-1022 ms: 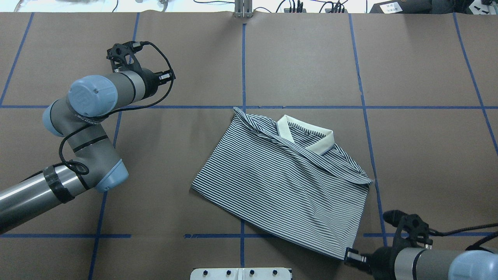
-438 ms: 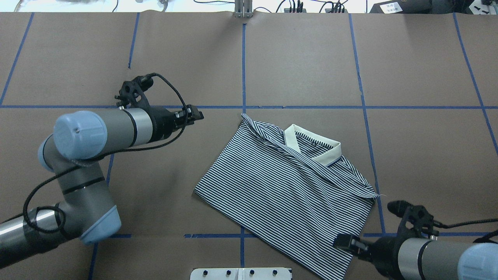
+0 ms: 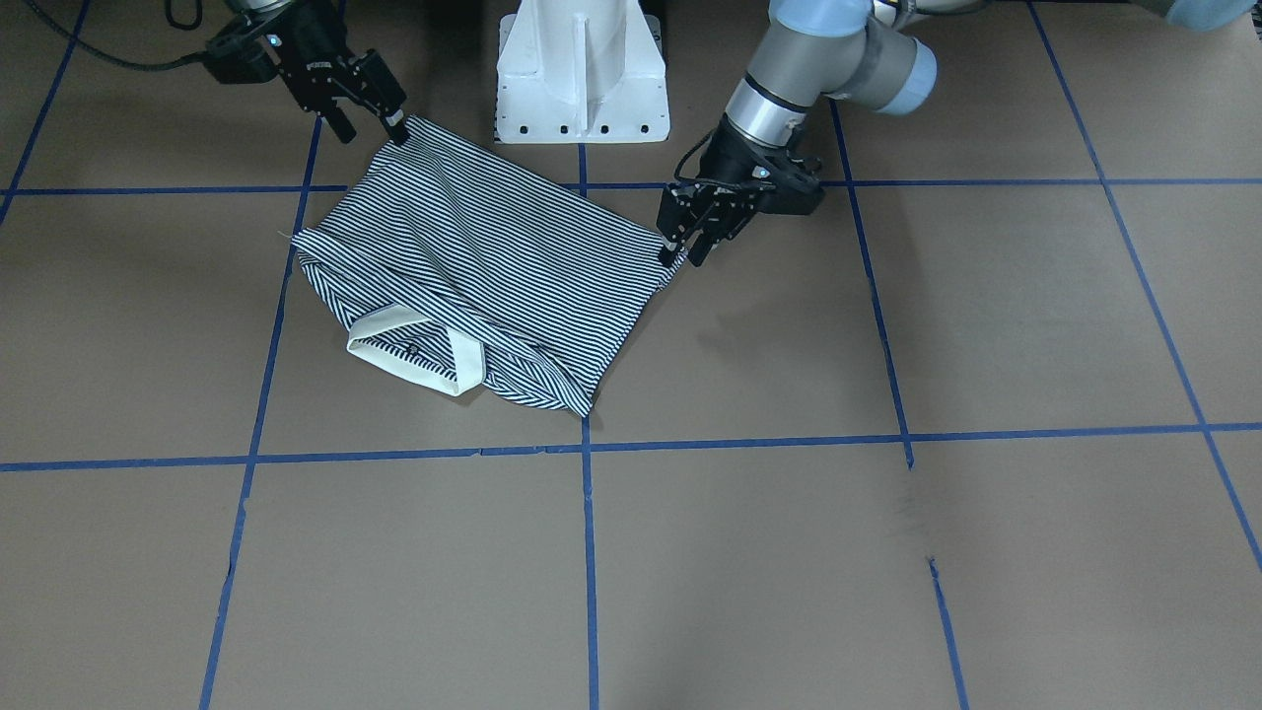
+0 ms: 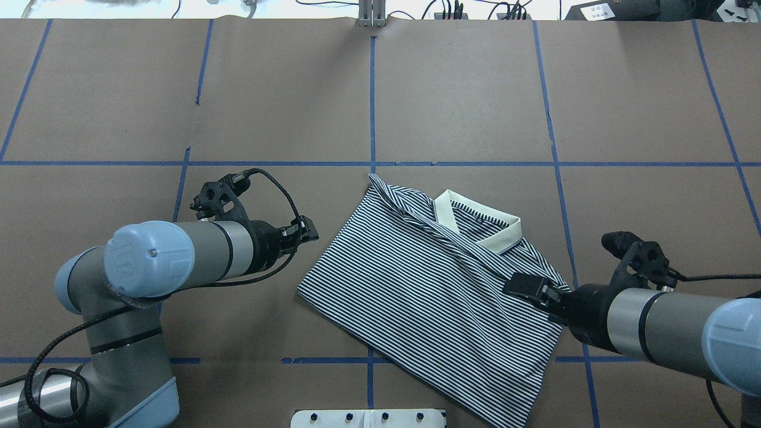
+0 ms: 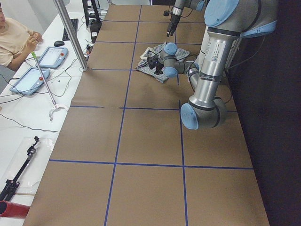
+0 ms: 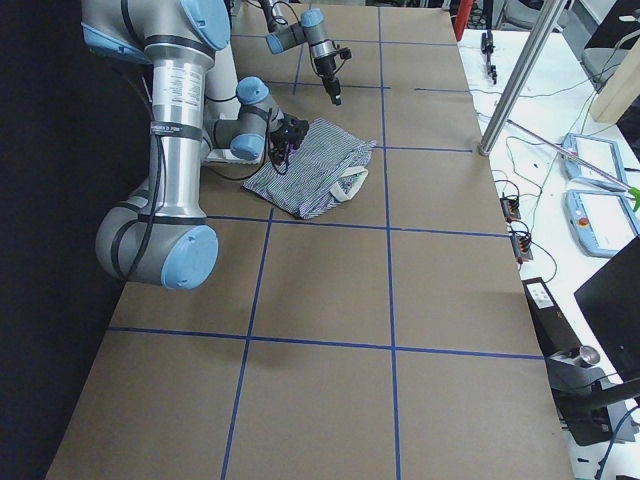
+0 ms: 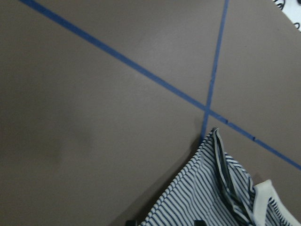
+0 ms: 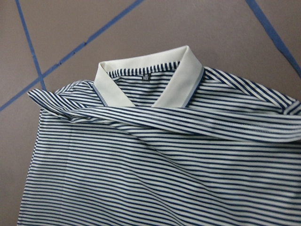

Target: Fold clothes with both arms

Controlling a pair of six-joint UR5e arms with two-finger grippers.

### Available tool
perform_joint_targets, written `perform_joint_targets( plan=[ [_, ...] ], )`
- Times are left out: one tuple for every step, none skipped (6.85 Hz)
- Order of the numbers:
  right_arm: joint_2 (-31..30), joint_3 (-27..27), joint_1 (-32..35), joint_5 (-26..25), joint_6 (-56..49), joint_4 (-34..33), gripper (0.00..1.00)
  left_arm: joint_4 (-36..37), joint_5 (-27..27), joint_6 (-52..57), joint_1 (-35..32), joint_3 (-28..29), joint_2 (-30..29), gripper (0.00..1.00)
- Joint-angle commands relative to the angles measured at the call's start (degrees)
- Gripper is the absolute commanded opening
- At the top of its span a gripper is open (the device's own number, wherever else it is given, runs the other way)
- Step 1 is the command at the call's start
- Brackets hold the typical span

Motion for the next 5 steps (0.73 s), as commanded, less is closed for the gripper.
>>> perform_joint_targets(
  plan=[
    [0.7, -2.5, 2.3, 0.1, -5.5, 0.1, 1.0, 9.2, 0.0, -5.5, 4.7, -1.1, -1.8, 0.62],
    [1.0, -2.6, 2.4, 0.0, -6.3, 0.1, 1.0, 10.7, 0.2, -6.3, 7.3, -0.7, -1.7, 0.62],
    [1.0, -2.7, 3.4, 0.0, -6.8, 0.2, 1.0, 10.8, 0.3, -5.6, 7.2, 0.5, -1.7, 0.61],
    [1.1, -2.8, 3.8, -0.2, -6.8, 0.2, 1.0, 11.1, 0.3, -5.5, 6.7, 1.9, -1.6, 0.59],
    [1.2, -2.7, 4.0, -0.8, -6.7, 0.2, 1.0, 11.2, 1.6, -5.4, 5.9, 2.2, -1.8, 0.57]
  ],
)
